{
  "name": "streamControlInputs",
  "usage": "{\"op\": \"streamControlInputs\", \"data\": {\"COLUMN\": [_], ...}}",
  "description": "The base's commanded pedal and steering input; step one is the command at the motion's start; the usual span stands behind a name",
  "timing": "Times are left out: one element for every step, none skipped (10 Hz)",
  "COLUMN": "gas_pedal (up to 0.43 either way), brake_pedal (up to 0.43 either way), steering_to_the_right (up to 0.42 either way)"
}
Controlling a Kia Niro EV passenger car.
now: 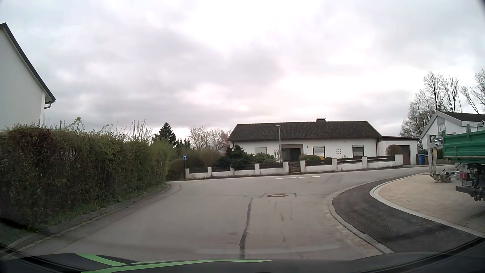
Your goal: Follow the waypoints while adhering to traffic rules and regulations
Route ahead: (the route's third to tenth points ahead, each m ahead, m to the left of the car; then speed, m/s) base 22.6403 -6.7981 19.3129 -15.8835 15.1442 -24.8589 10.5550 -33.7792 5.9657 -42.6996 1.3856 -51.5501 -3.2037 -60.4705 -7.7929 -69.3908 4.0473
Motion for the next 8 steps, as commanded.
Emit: {"op": "streamControlInputs", "data": {"gas_pedal": [0.028,0.047,0.059,0.079,0.087,0.098,0.11,0.118], "brake_pedal": [0.0,0.0,0.0,0.0,0.0,0.0,0.0,0.0], "steering_to_the_right": [0.009,0.01,0.014,0.017,0.018,0.018,0.021,0.025]}}
